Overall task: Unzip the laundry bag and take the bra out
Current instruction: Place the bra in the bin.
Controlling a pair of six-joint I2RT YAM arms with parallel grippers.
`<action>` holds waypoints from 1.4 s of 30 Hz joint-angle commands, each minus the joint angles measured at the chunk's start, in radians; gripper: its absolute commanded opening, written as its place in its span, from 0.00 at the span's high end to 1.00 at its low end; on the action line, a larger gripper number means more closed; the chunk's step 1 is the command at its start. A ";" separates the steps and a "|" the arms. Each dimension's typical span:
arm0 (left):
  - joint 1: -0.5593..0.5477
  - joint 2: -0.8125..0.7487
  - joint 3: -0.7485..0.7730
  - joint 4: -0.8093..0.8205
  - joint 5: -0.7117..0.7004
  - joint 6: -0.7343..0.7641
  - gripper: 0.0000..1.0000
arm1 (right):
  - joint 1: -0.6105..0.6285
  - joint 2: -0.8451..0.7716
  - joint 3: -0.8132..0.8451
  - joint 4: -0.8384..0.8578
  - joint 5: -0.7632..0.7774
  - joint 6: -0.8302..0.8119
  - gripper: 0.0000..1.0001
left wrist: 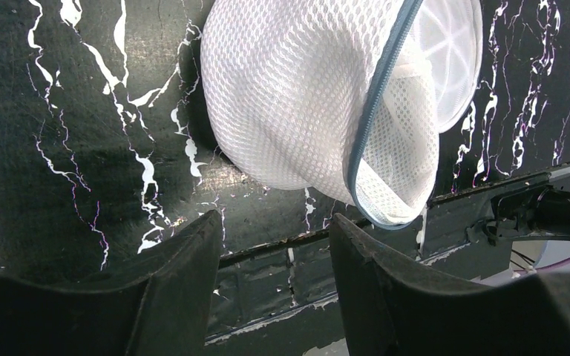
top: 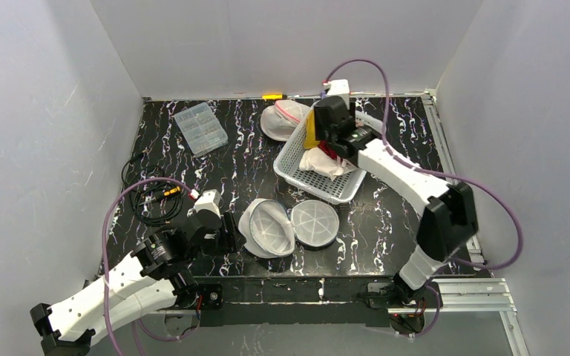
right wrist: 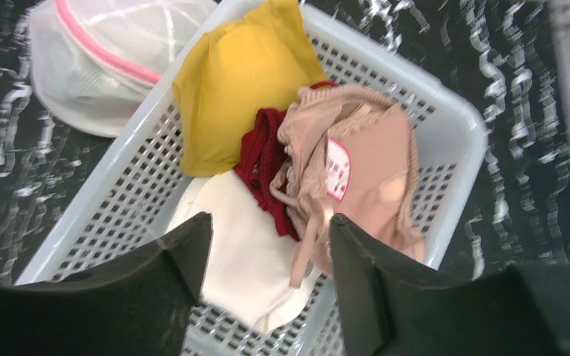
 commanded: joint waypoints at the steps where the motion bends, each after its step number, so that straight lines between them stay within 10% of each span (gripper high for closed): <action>1: -0.002 -0.013 0.028 -0.008 -0.008 0.007 0.48 | -0.105 -0.143 -0.199 0.181 -0.293 0.093 0.45; 6: -0.002 -0.012 0.041 -0.013 -0.014 0.013 0.50 | -0.222 -0.177 -0.302 0.333 -0.496 0.215 0.73; 24: -0.003 0.127 0.112 0.009 -0.048 0.054 0.51 | -0.288 0.124 -0.223 0.412 -0.569 0.297 0.77; 36: -0.002 0.093 0.131 -0.028 -0.081 0.095 0.48 | -0.280 -0.128 -0.222 0.283 -0.558 0.305 0.16; 42: -0.002 0.164 0.216 -0.064 -0.106 0.167 0.46 | -0.146 -0.401 -0.307 0.146 -0.440 0.259 0.10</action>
